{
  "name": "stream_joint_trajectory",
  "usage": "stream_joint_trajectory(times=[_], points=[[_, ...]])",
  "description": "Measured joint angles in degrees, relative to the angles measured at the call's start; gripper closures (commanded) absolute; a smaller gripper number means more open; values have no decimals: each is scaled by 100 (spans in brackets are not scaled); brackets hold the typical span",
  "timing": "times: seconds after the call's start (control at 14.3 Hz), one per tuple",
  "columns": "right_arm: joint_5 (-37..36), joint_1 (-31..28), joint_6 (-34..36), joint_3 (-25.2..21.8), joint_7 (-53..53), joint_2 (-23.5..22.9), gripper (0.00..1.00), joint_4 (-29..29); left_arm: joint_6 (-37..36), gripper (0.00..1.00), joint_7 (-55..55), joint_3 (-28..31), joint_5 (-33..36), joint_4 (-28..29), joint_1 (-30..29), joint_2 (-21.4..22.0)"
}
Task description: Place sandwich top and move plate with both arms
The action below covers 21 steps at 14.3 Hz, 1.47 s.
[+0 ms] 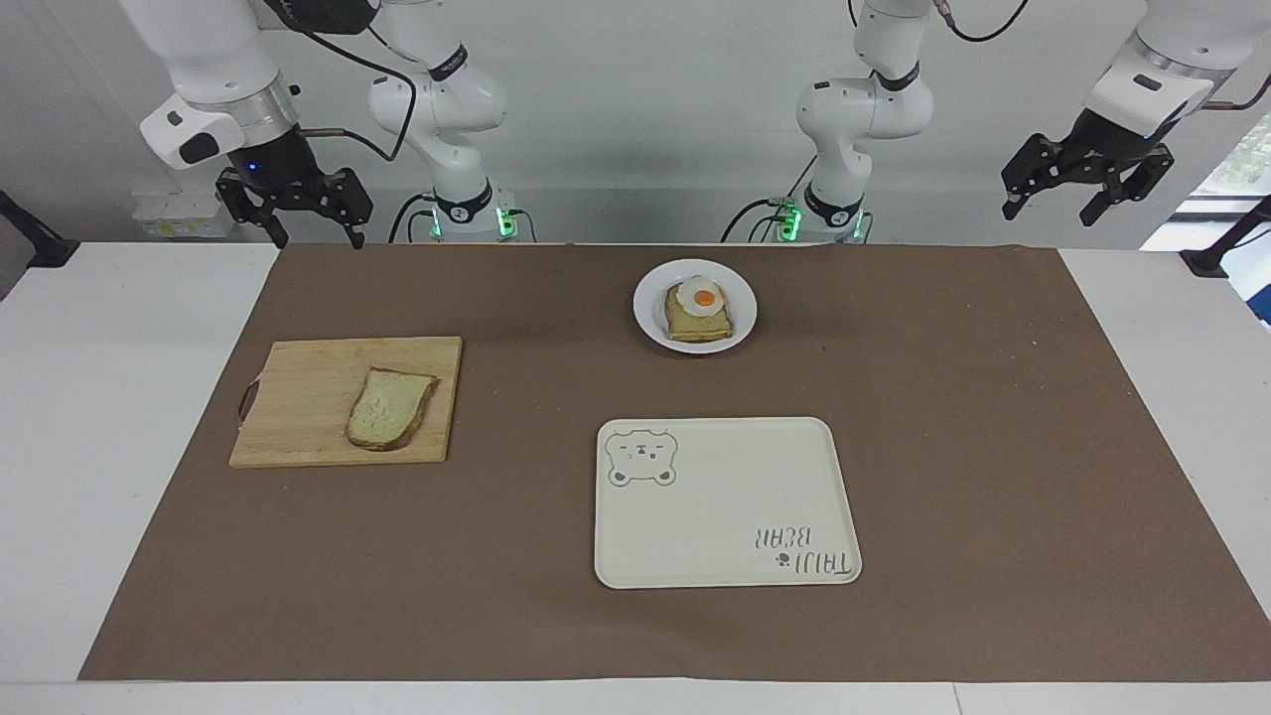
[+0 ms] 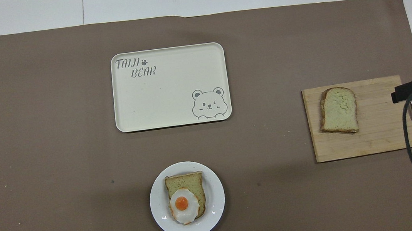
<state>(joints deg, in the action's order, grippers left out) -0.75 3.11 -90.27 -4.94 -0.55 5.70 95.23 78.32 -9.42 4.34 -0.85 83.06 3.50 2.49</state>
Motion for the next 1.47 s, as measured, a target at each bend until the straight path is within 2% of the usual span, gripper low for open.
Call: stream_joint_trajectory(times=[0.21, 0.56, 1.12, 1.47], points=[[0, -7, -217, -10, 0, -4, 0, 125, 0, 0, 0, 0, 0, 0, 0, 0], [0, -57, -1025, -11, -17, -134, 0, 487, 0, 0, 0, 0, 0, 0, 0, 0], [12, -233, -1912, -18, -205, -979, 0, 577, 0, 0, 0, 0, 0, 0, 0, 0], [528, -637, -2709, -24, -803, -1542, 0, 836, 0, 0, 0, 0, 0, 0, 0, 0]])
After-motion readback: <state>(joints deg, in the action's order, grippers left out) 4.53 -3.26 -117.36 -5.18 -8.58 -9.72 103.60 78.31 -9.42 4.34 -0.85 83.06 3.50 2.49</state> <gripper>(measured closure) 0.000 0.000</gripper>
